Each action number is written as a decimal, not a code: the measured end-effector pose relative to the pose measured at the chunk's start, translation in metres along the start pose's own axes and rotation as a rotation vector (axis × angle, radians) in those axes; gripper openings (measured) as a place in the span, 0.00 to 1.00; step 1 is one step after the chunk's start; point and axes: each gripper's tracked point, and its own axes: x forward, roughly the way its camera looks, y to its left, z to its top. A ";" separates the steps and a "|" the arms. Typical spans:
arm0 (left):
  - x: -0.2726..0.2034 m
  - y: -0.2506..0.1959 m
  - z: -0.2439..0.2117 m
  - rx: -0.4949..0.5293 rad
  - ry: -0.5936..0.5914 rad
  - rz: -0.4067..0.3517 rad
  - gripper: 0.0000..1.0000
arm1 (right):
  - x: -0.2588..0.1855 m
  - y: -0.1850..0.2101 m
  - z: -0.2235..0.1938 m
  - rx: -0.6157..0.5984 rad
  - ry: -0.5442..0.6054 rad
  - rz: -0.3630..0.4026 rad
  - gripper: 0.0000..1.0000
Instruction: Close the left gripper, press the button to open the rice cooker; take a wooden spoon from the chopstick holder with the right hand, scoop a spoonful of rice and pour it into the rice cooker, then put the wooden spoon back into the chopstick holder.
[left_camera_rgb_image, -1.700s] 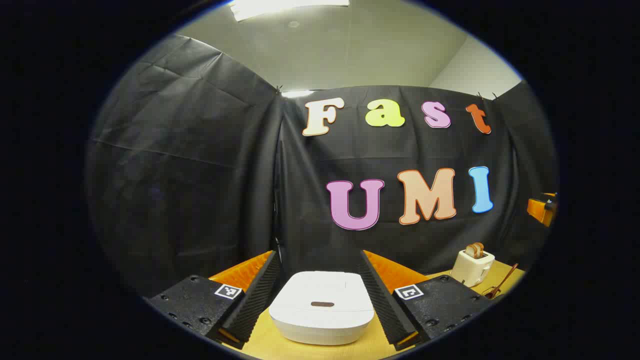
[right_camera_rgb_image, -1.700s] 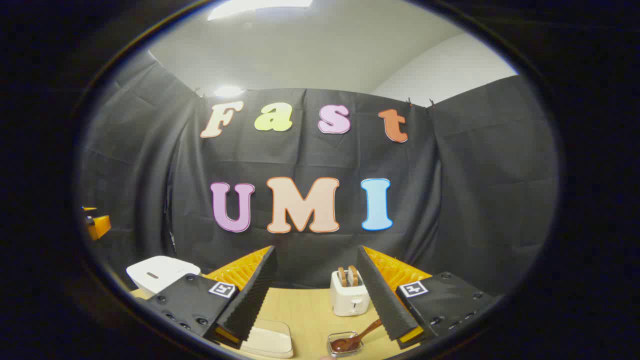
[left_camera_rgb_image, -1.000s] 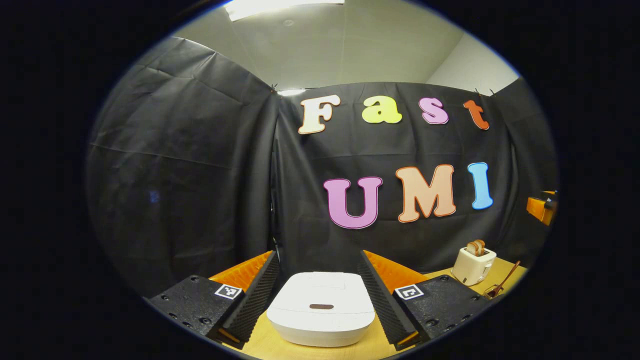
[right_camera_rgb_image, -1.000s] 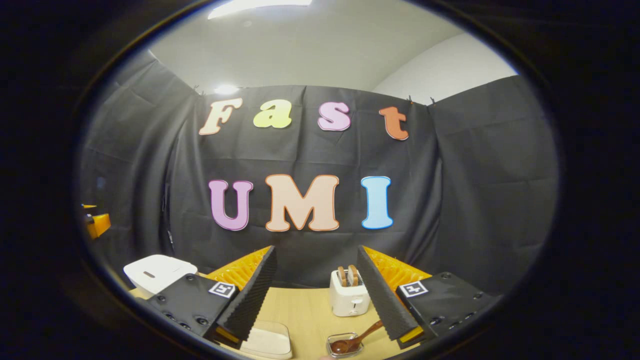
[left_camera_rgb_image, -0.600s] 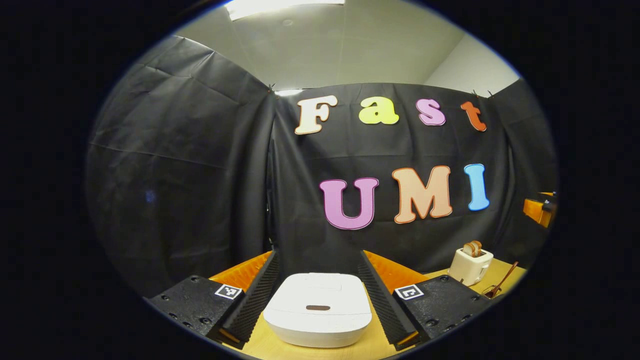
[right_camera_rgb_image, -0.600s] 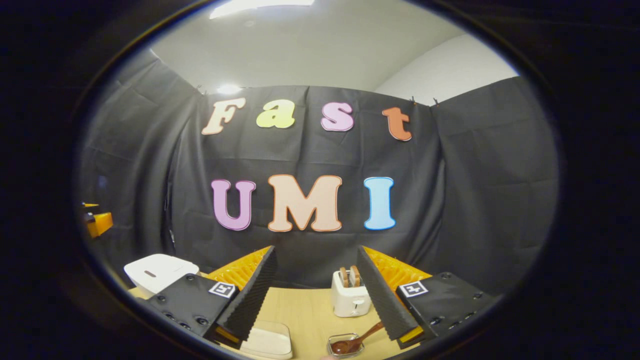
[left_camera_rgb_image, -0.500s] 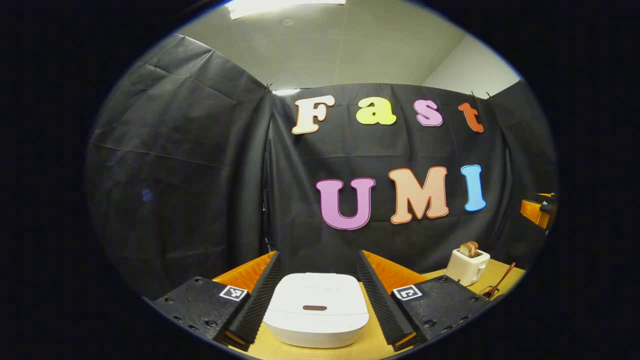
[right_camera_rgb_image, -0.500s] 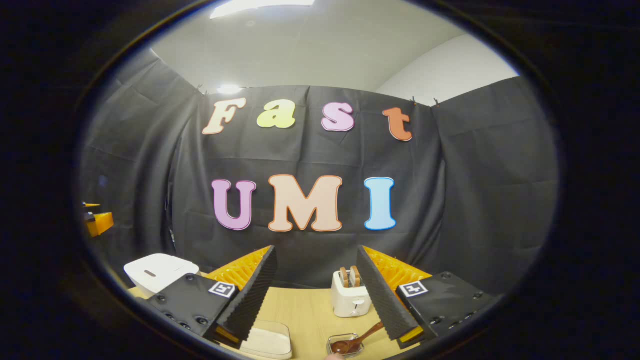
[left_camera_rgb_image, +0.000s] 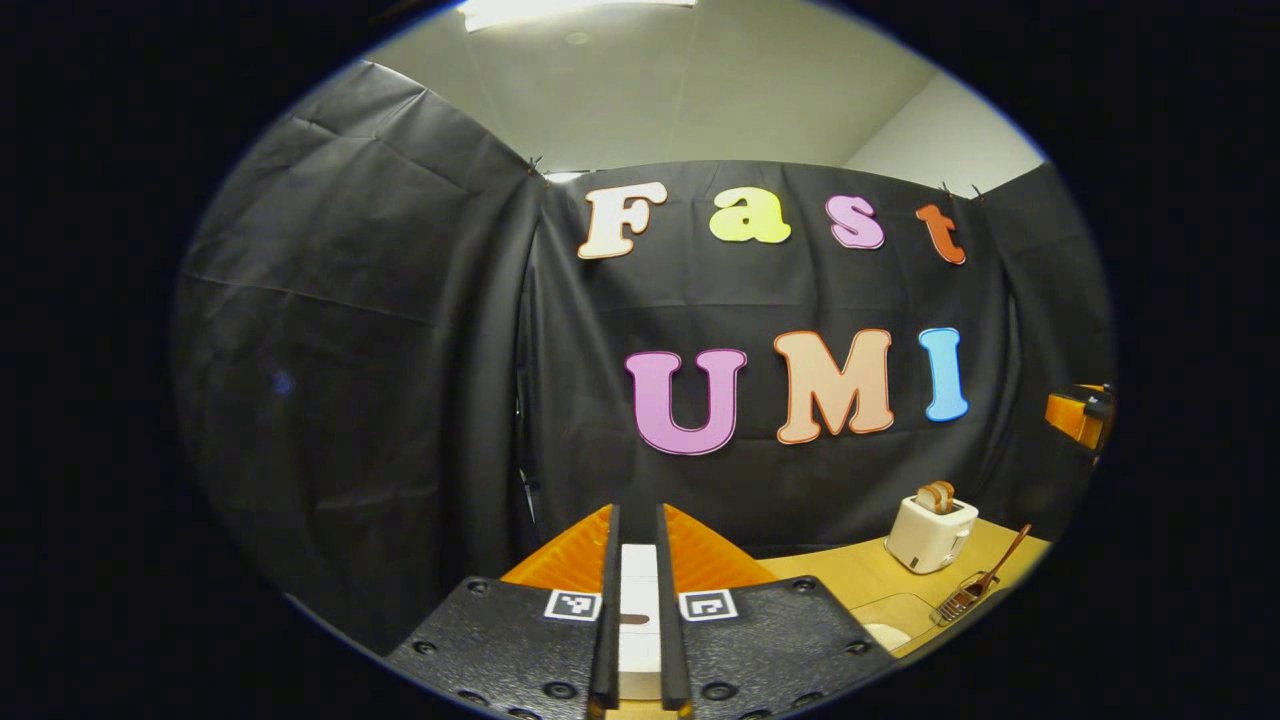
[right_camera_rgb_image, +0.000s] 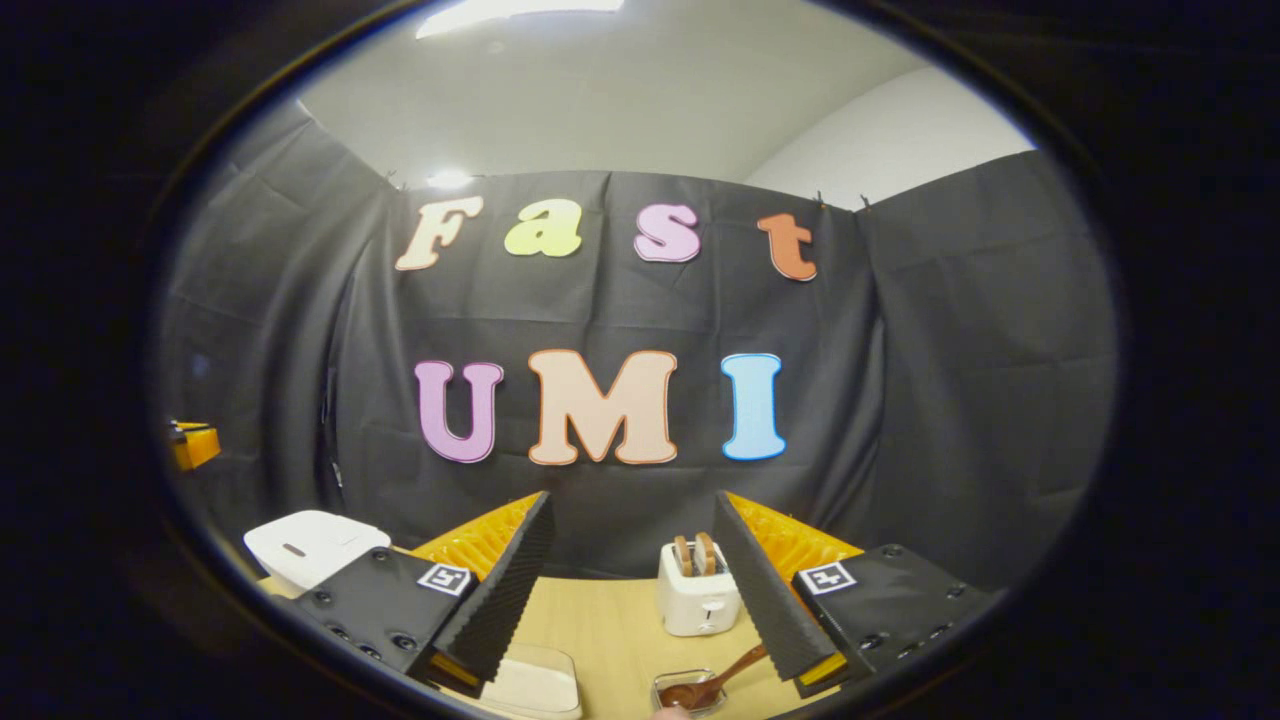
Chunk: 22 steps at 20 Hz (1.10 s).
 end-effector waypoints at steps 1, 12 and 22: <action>0.003 0.003 -0.003 -0.008 0.007 0.007 0.07 | 0.000 -0.001 -0.002 -0.002 0.002 -0.005 1.00; 0.043 0.019 -0.075 -0.065 0.159 -0.022 0.01 | -0.001 -0.010 -0.009 -0.037 0.031 -0.061 0.99; 0.061 0.008 -0.152 -0.089 0.317 -0.089 0.00 | -0.006 -0.016 -0.013 -0.077 0.055 -0.100 0.99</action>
